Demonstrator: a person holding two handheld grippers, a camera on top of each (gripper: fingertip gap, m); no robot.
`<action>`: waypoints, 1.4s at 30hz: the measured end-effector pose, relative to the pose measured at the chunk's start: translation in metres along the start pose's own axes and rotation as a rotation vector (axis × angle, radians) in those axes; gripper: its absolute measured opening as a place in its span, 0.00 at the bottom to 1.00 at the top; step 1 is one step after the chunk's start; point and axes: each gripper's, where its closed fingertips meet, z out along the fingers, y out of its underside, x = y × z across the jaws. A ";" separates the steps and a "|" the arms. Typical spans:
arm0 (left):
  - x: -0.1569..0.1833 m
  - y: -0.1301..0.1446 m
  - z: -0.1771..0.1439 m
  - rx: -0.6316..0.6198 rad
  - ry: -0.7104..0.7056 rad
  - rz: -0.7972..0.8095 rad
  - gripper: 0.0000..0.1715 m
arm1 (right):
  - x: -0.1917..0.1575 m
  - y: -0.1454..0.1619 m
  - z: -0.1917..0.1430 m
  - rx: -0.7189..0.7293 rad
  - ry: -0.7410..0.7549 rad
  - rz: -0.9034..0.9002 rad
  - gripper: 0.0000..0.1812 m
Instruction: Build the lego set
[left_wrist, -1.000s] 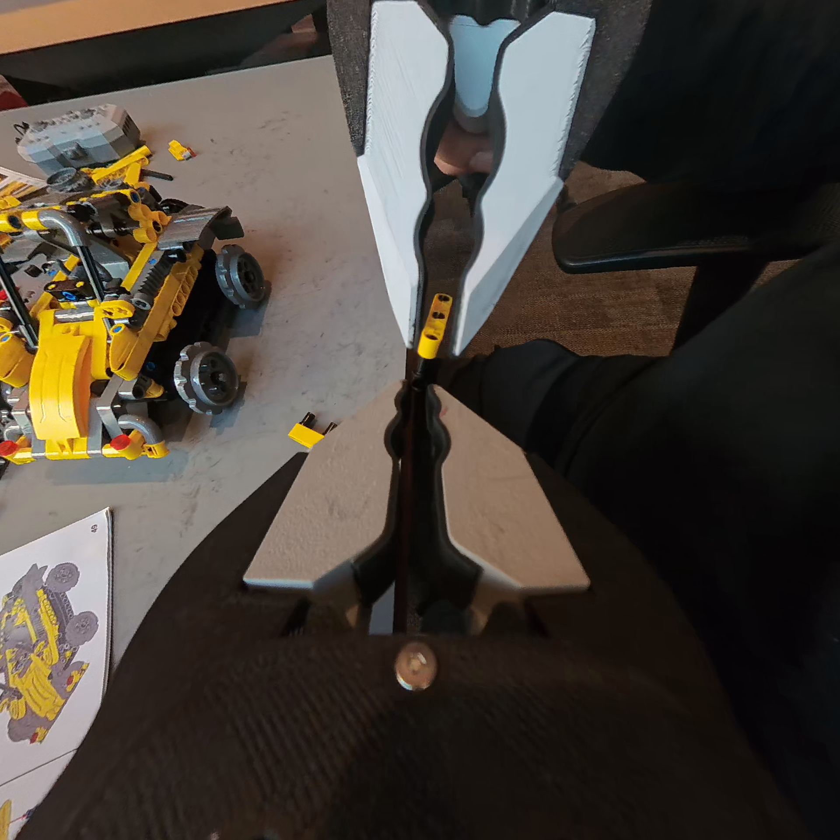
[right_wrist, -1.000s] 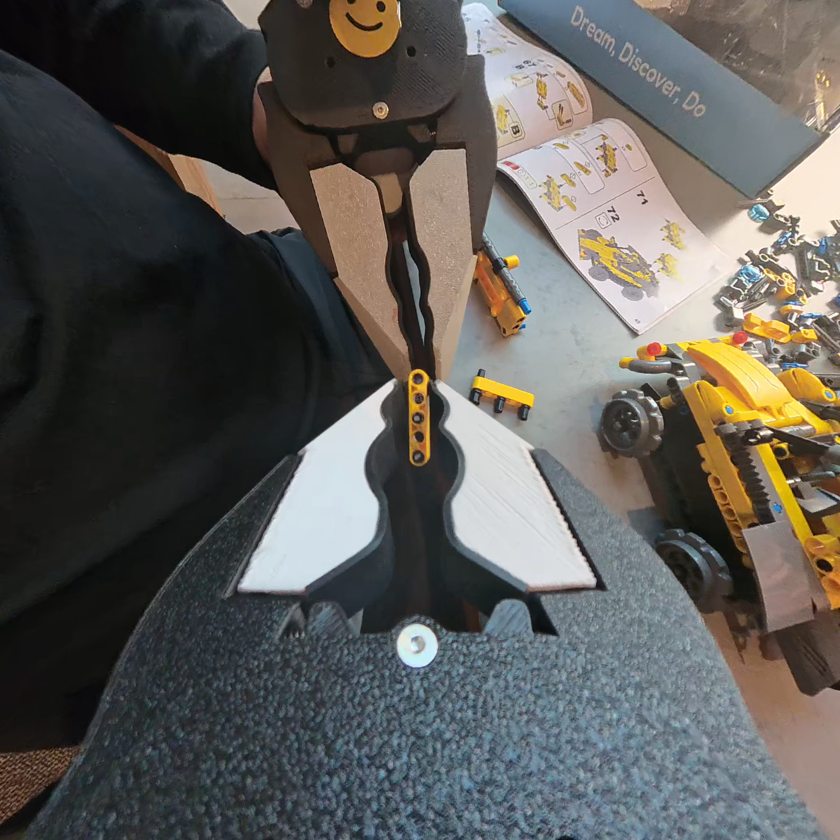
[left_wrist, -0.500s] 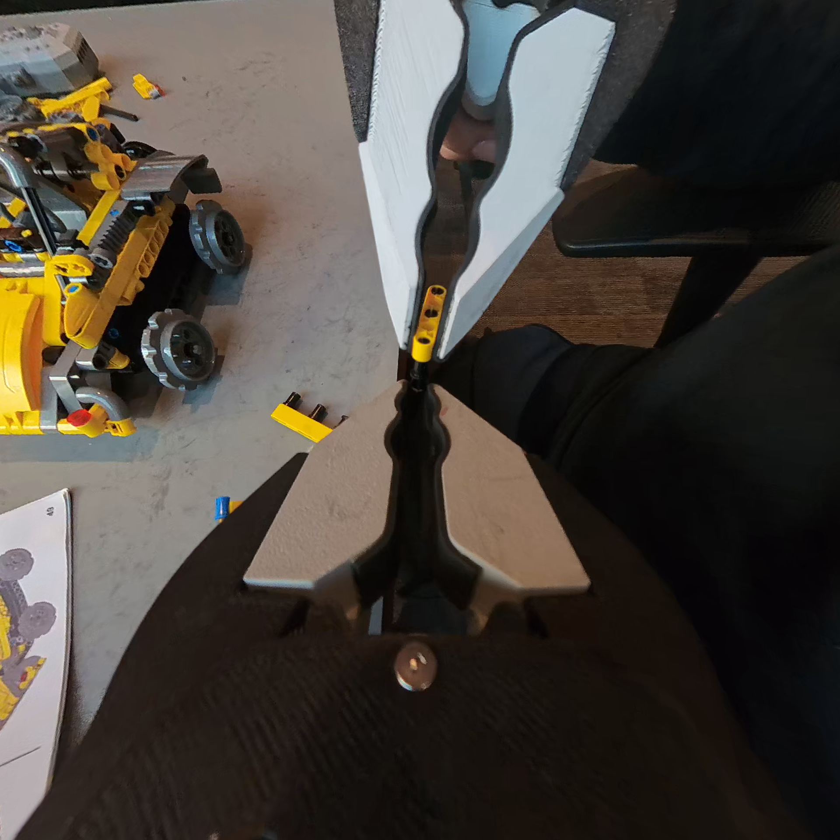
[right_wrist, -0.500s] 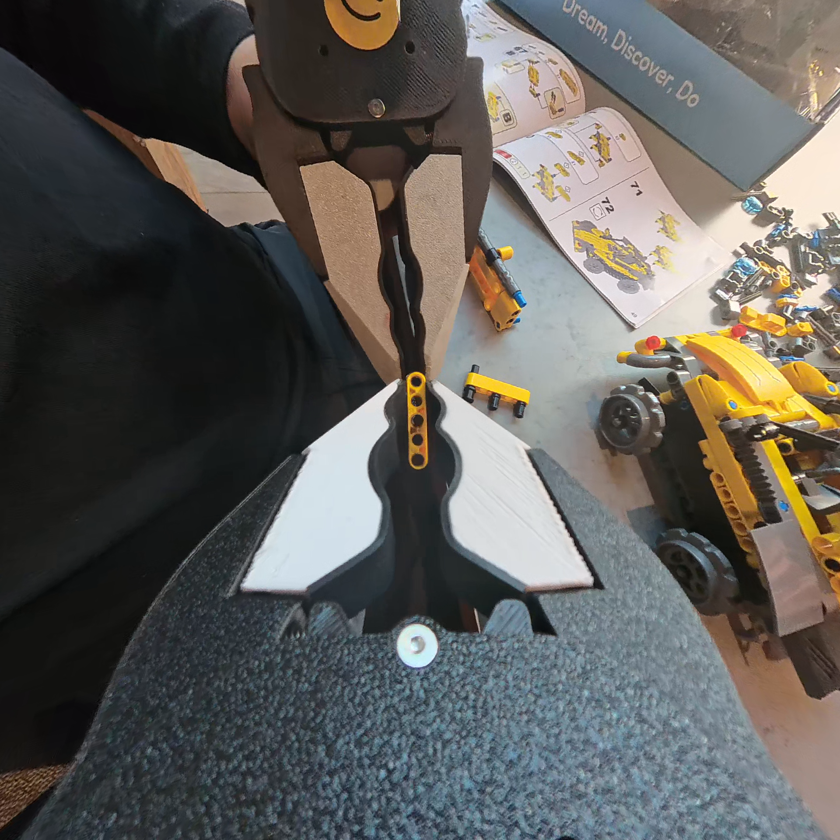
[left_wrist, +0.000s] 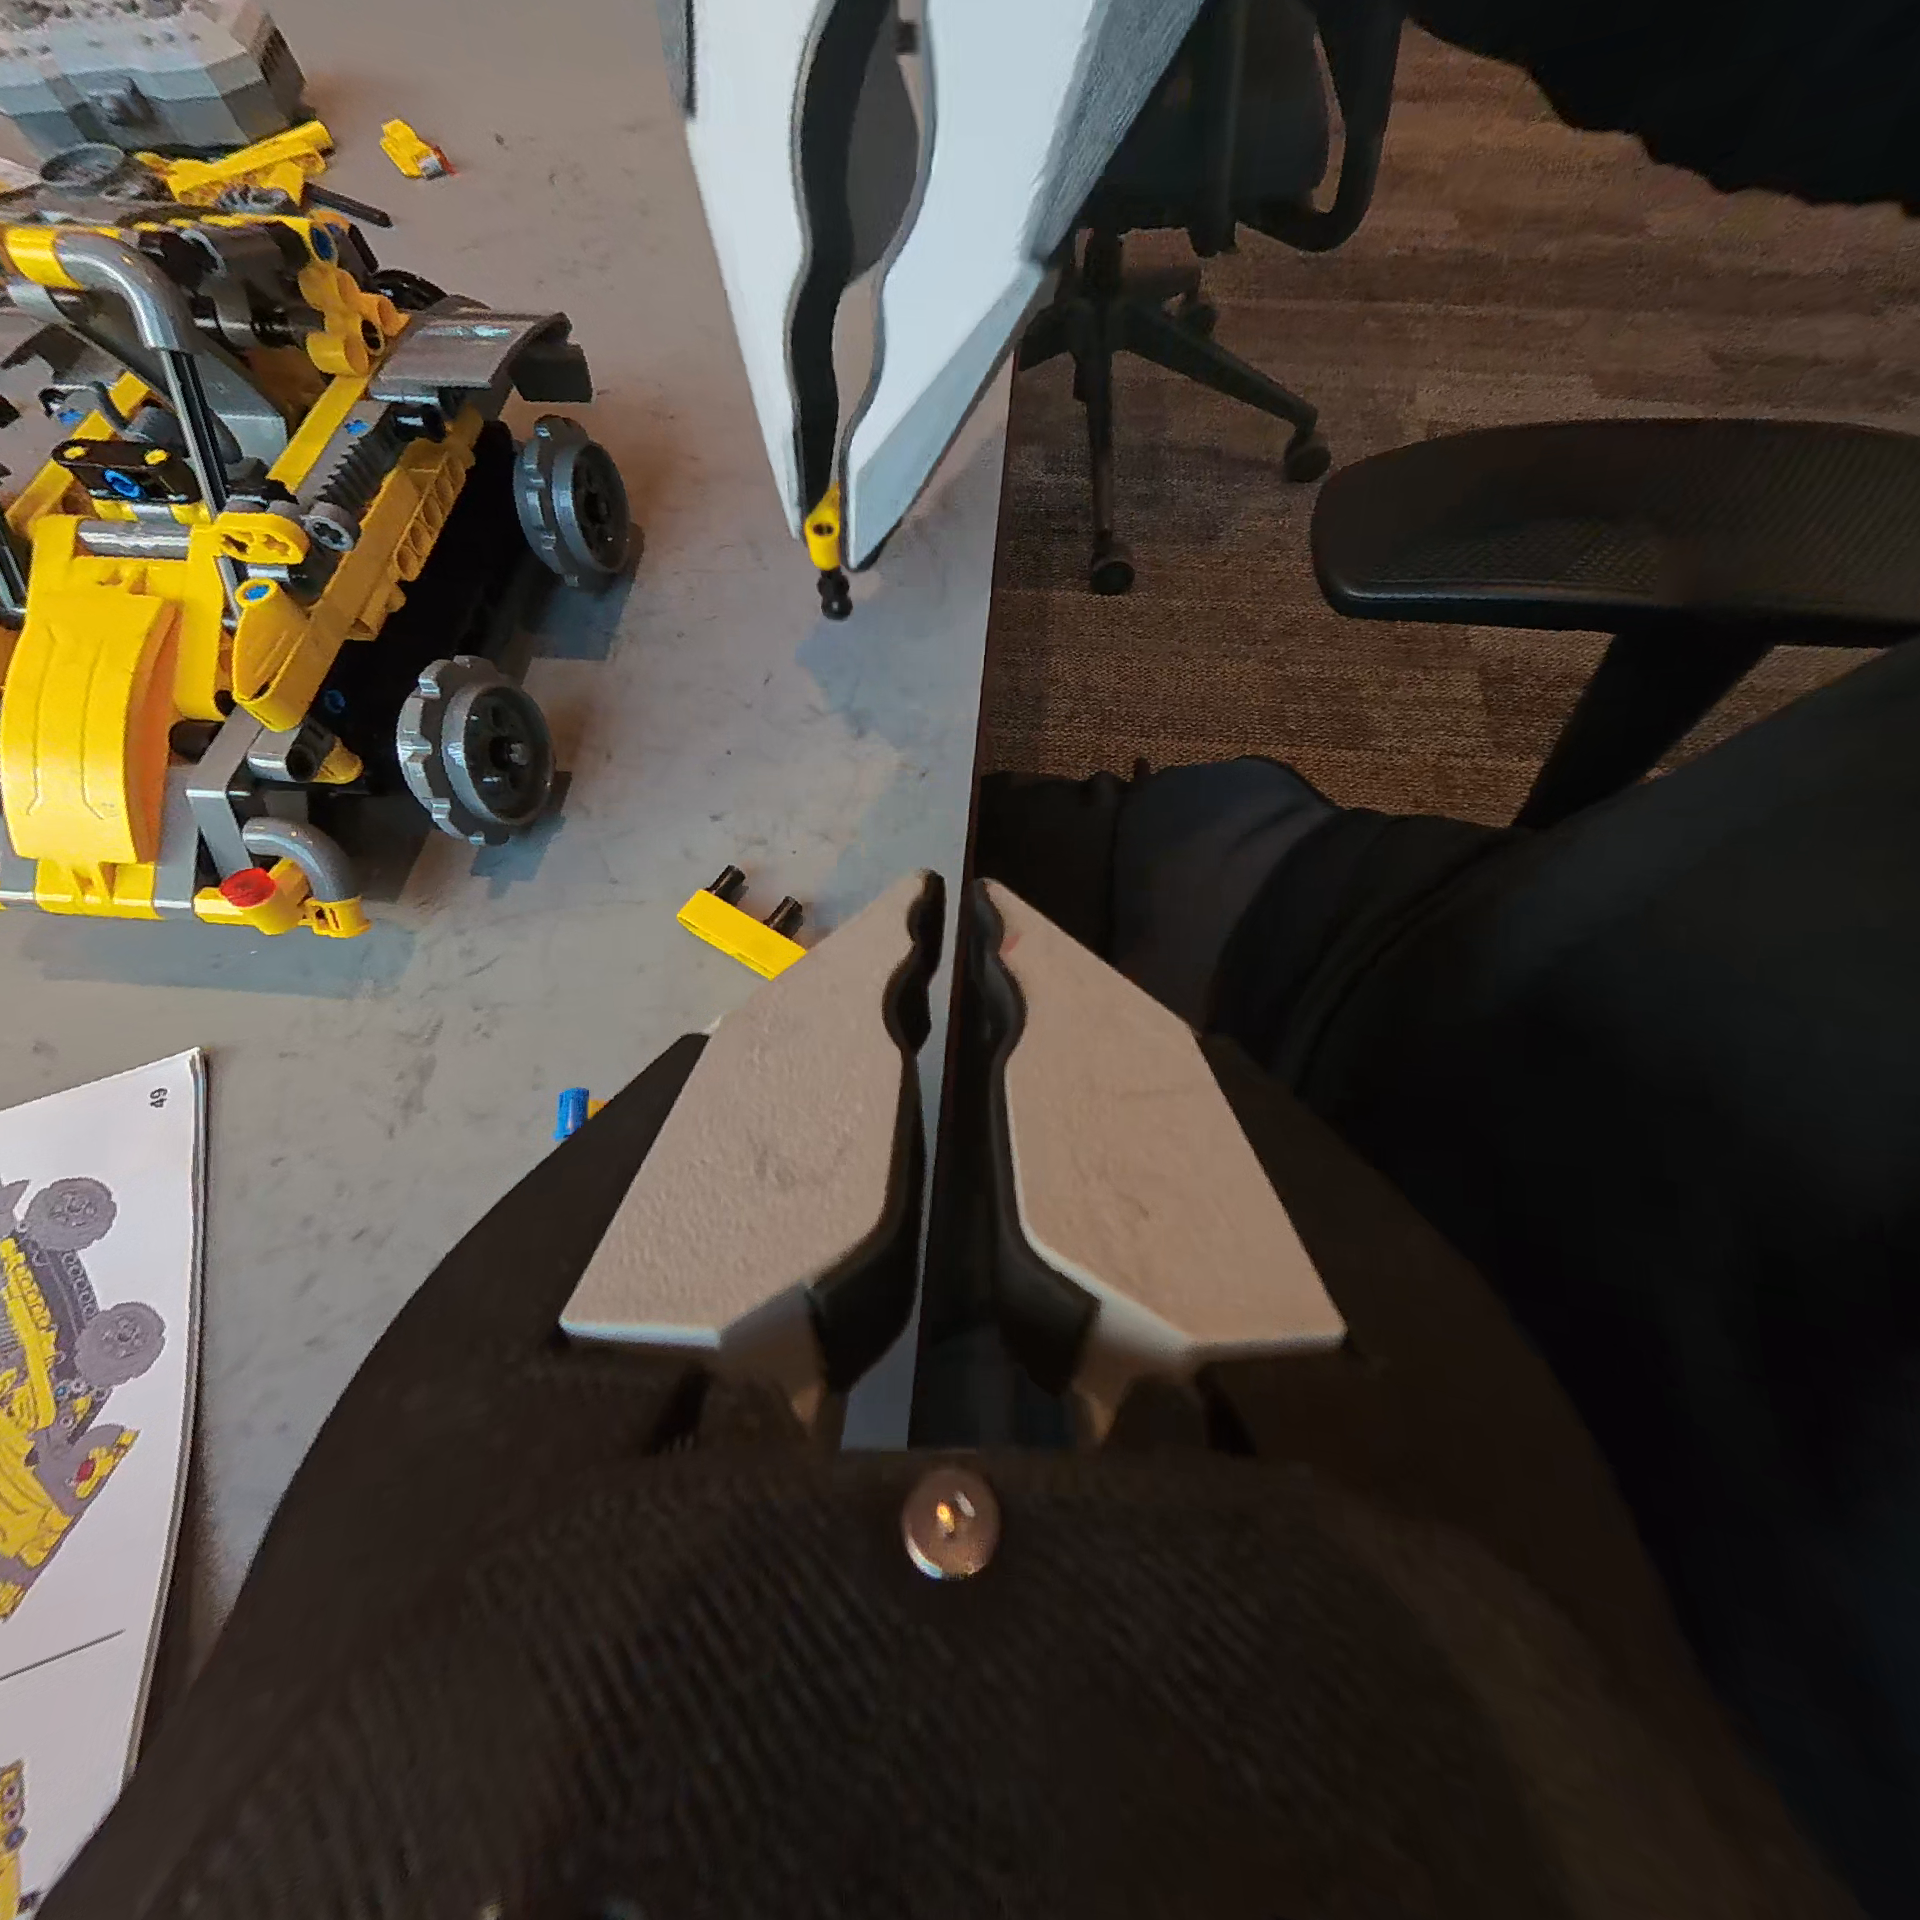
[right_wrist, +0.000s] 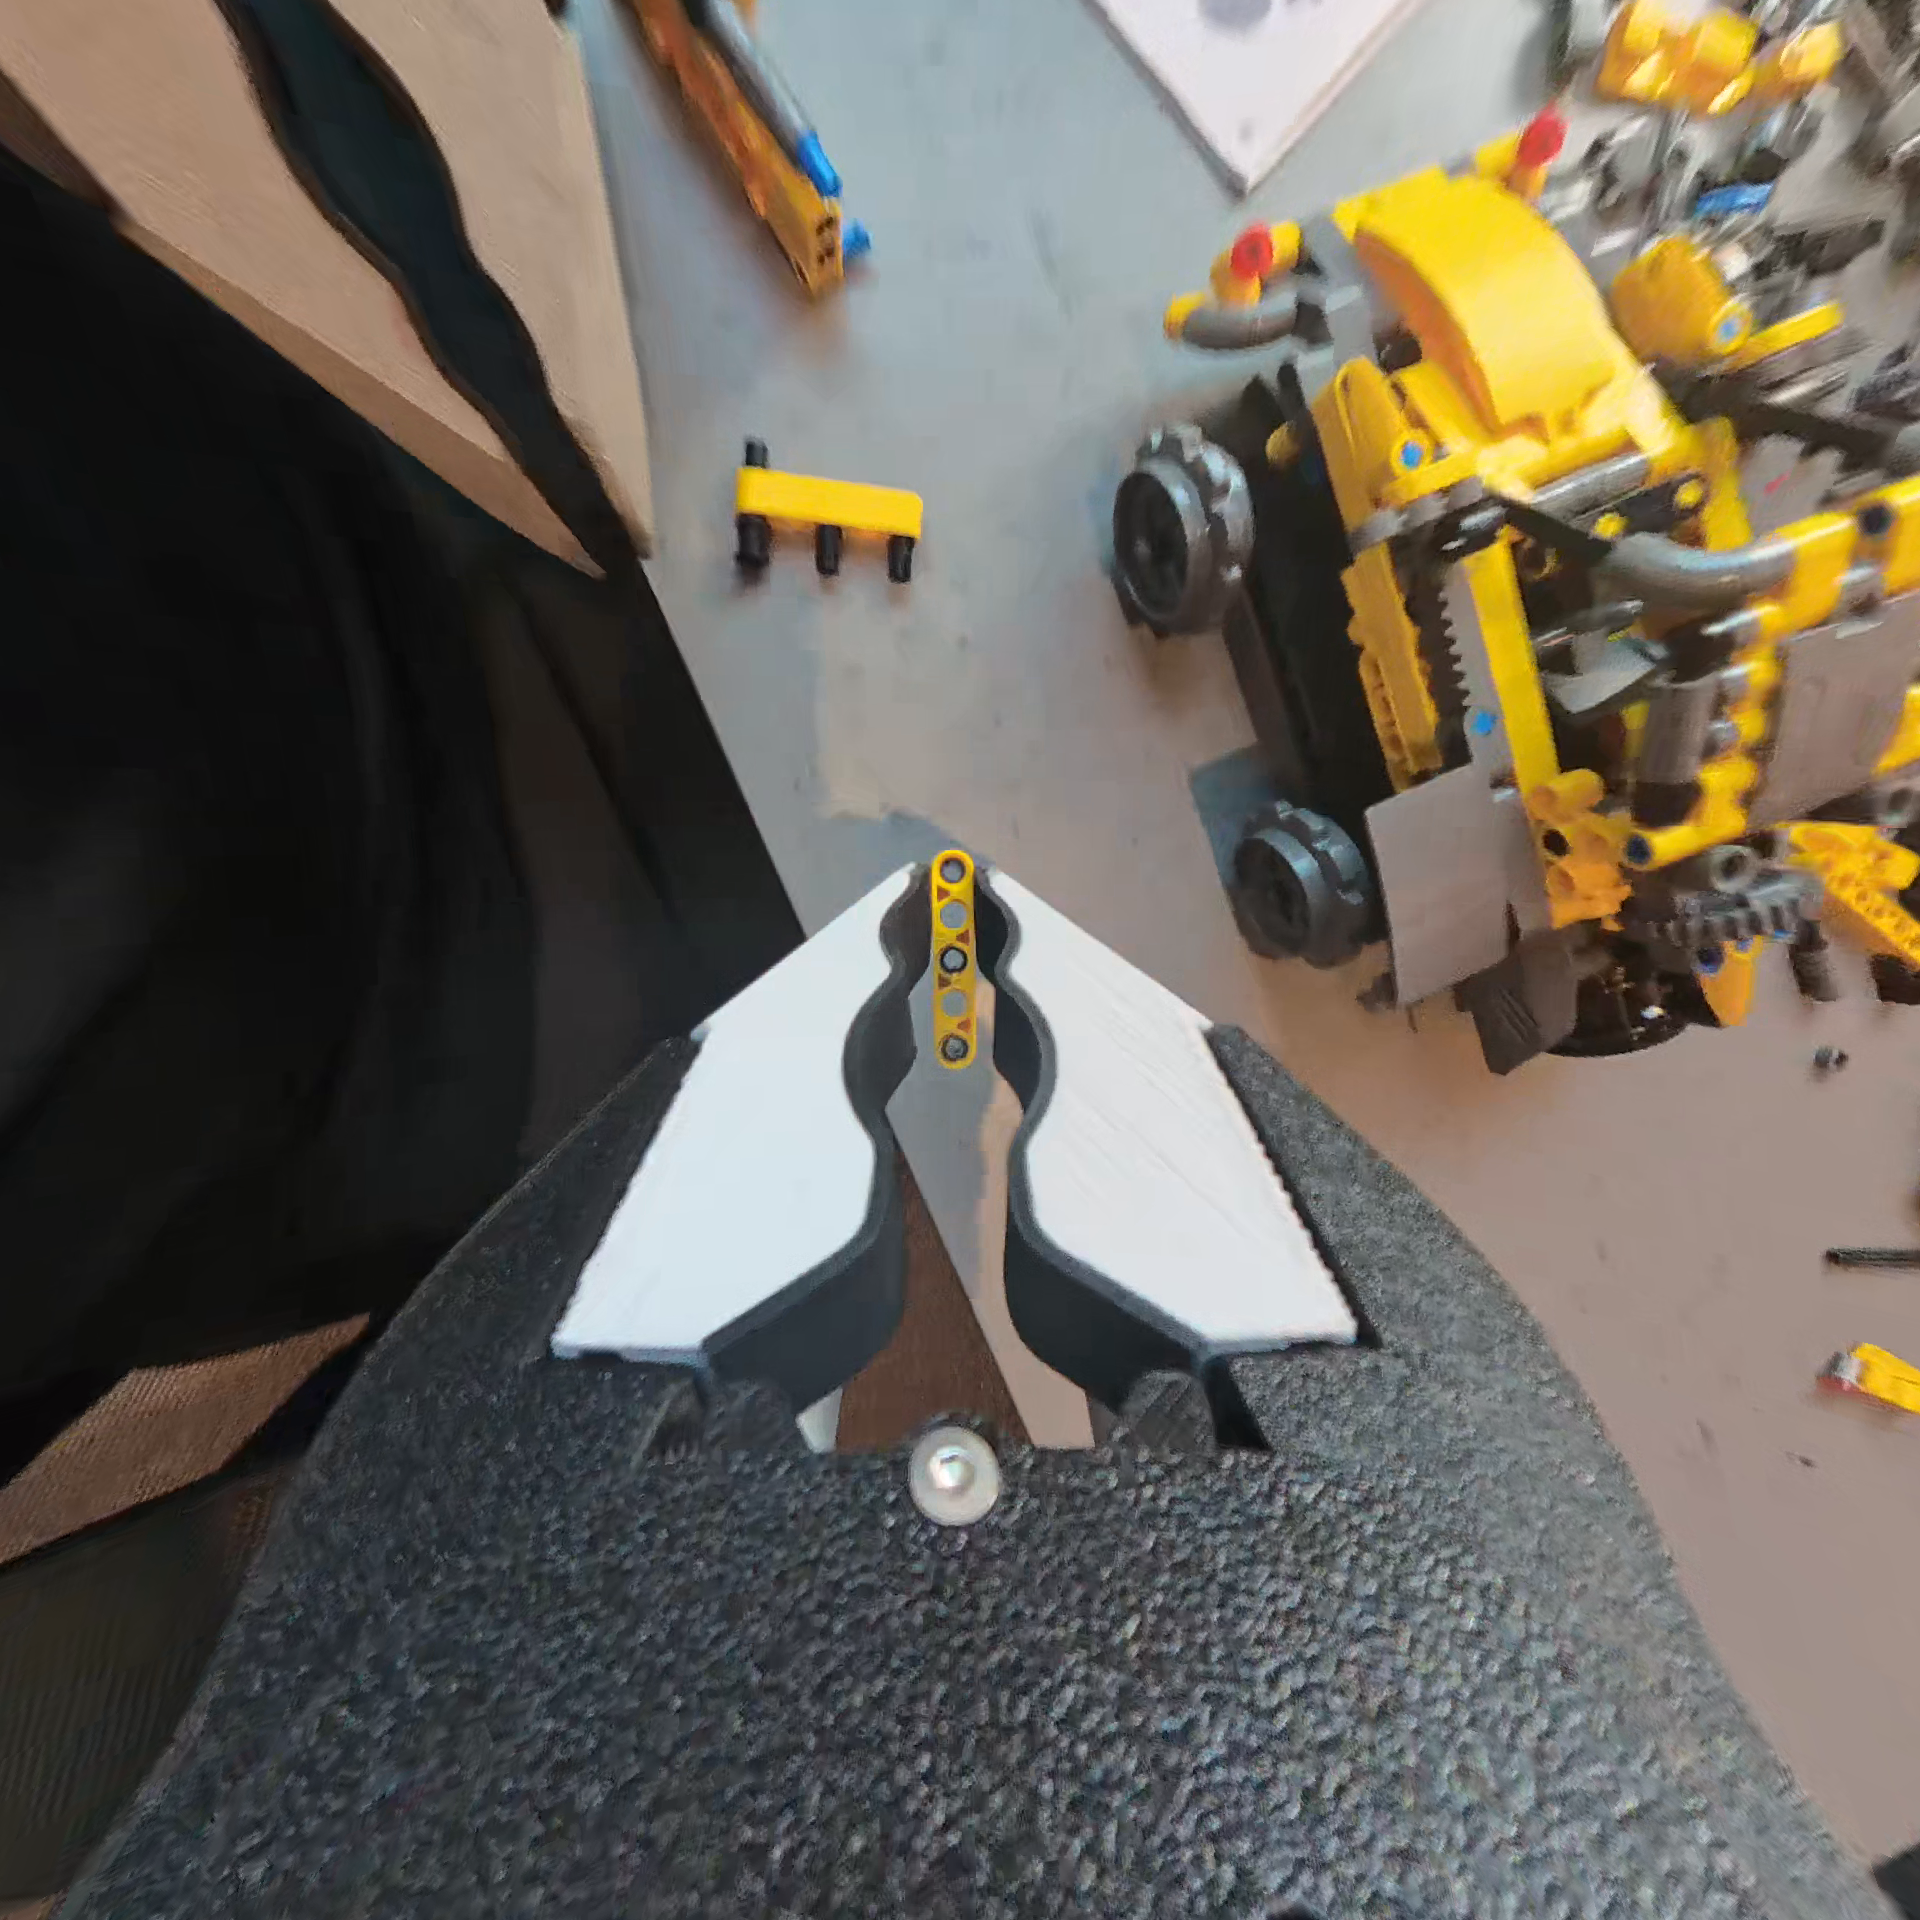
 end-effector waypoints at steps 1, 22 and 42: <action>0.000 0.001 0.000 -0.007 -0.001 0.003 0.00 | -0.001 0.004 0.007 -0.029 -0.016 0.002 0.04; -0.002 0.009 -0.005 -0.021 0.006 -0.005 0.00 | 0.002 0.022 0.025 -0.072 -0.124 0.167 0.04; 0.004 0.015 0.001 -0.055 0.013 0.008 0.00 | -0.004 0.038 0.027 -0.263 -0.135 0.129 0.04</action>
